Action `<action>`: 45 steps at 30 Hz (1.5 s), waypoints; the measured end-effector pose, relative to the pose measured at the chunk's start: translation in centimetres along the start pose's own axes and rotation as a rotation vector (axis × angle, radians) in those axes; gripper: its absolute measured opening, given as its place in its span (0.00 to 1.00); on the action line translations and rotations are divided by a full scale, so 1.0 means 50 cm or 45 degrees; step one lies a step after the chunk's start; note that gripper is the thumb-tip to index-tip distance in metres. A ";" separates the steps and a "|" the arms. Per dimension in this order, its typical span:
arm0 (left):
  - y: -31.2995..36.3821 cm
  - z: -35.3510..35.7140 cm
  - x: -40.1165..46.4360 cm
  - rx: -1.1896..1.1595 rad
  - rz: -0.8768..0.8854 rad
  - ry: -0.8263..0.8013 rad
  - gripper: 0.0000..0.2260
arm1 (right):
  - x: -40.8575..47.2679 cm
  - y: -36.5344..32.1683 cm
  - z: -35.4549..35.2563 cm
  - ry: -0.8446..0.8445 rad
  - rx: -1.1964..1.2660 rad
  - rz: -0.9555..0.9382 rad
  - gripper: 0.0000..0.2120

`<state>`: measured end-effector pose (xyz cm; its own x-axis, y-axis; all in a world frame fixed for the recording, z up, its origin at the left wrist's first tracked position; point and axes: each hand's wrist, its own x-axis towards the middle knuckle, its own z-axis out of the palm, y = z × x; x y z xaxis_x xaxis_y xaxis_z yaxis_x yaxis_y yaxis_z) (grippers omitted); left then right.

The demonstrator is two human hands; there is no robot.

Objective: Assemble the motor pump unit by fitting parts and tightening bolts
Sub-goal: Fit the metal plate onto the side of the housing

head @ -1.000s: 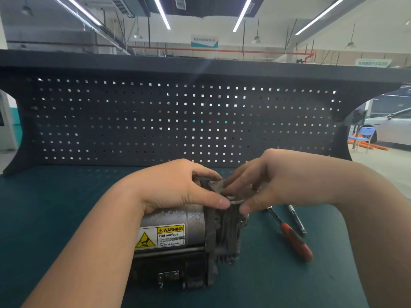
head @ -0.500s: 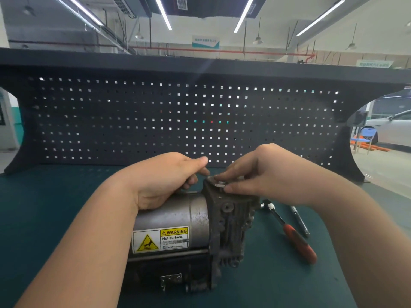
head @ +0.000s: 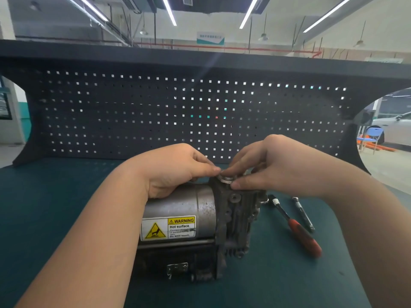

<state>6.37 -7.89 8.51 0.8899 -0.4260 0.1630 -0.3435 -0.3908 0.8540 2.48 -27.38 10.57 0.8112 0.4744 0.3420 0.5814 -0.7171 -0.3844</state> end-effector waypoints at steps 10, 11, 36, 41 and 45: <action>-0.002 0.000 -0.002 0.032 -0.012 0.030 0.08 | -0.002 -0.006 0.001 0.008 -0.056 -0.013 0.07; -0.002 0.001 -0.002 0.034 -0.015 0.039 0.08 | -0.001 -0.005 0.002 0.014 -0.065 -0.013 0.07; 0.000 -0.006 -0.009 -0.084 -0.062 -0.148 0.19 | 0.006 -0.005 0.010 0.036 0.093 0.035 0.04; 0.003 -0.009 -0.013 0.003 -0.081 -0.166 0.39 | 0.009 -0.006 0.015 0.029 0.031 0.043 0.10; 0.008 -0.007 -0.017 0.179 -0.039 -0.169 0.40 | 0.006 -0.009 0.012 -0.007 0.079 0.033 0.11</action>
<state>5.60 -7.38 8.88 0.8564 -0.5124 0.0635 -0.3638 -0.5116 0.7784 2.47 -26.60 10.32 0.8261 0.4590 0.3269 0.5631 -0.6962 -0.4453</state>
